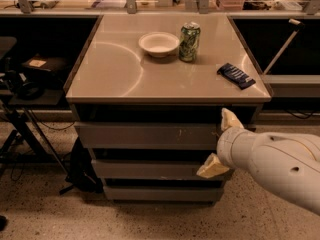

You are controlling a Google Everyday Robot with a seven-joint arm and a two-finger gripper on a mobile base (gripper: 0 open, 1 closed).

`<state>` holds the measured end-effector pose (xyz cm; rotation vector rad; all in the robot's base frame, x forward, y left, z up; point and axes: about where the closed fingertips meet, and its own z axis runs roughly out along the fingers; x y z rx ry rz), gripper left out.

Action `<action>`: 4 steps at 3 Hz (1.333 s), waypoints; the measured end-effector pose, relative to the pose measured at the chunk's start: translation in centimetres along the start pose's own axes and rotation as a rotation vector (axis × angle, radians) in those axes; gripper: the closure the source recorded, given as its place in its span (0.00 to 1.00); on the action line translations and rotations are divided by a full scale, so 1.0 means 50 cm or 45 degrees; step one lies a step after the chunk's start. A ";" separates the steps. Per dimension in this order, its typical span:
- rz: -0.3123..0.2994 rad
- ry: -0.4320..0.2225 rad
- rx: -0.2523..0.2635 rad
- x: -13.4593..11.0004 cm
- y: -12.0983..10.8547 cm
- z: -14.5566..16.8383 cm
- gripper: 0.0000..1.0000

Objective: Open top drawer

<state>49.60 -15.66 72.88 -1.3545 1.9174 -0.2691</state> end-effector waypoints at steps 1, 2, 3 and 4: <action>-0.088 -0.059 -0.002 -0.096 -0.041 0.042 0.00; -0.110 -0.070 0.002 -0.111 -0.046 0.046 0.00; -0.135 -0.049 -0.030 -0.101 -0.022 0.071 0.00; -0.096 -0.060 -0.105 -0.096 0.043 0.127 0.00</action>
Offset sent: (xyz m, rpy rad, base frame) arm 0.0321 0.0340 0.0171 -0.0122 -0.0311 0.0668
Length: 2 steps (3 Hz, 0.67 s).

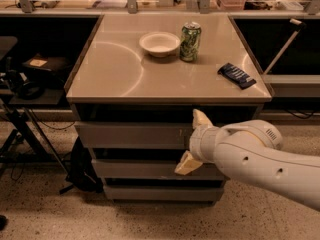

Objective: Open top drawer

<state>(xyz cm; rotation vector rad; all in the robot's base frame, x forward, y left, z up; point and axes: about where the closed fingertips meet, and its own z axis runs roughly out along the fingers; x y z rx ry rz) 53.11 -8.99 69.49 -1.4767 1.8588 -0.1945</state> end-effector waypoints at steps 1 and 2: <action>0.058 -0.030 -0.008 -0.010 -0.005 0.050 0.00; 0.118 -0.061 0.043 -0.037 -0.074 0.080 0.00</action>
Offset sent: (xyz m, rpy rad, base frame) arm 0.1110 0.0557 0.0030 0.1521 -0.0751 -0.1244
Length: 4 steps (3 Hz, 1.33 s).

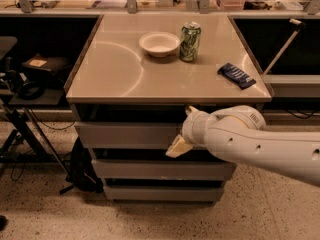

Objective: Open top drawer

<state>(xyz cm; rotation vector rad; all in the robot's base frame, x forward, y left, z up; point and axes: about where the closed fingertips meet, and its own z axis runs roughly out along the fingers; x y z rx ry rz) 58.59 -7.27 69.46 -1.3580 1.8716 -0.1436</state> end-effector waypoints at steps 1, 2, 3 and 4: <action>0.009 -0.007 0.025 -0.008 -0.024 0.011 0.00; -0.001 0.007 0.023 -0.003 -0.027 0.018 0.00; 0.001 0.018 0.021 0.004 -0.027 0.023 0.00; 0.001 0.018 0.021 0.004 -0.027 0.023 0.00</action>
Offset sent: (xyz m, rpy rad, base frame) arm 0.0712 0.0313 -0.0230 -0.0999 -0.0694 -0.0984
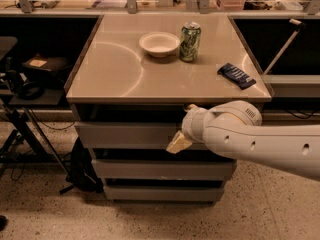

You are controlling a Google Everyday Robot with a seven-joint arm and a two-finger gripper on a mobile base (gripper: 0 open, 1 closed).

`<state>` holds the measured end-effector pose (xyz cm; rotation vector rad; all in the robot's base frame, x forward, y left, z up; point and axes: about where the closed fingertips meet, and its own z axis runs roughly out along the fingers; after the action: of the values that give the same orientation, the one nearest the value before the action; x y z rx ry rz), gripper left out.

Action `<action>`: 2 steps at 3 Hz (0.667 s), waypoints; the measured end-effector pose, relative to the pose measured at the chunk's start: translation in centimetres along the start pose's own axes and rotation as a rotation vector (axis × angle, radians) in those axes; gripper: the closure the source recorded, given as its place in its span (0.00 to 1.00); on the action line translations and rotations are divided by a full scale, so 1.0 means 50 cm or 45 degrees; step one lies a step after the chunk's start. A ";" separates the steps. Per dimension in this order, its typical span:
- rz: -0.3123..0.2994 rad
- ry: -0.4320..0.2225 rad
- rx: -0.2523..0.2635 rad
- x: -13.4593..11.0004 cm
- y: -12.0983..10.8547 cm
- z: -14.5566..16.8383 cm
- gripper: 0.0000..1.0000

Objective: Open top drawer

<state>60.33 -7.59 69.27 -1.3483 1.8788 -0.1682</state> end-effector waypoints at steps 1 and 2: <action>-0.021 0.023 0.007 0.000 -0.010 -0.009 0.00; 0.044 0.089 -0.020 0.050 0.011 -0.006 0.00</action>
Offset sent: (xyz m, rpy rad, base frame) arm -0.0313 -0.0240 -0.0603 -0.0306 0.1326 -0.1295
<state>59.44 -9.58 67.86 -1.3356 1.9640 -0.1853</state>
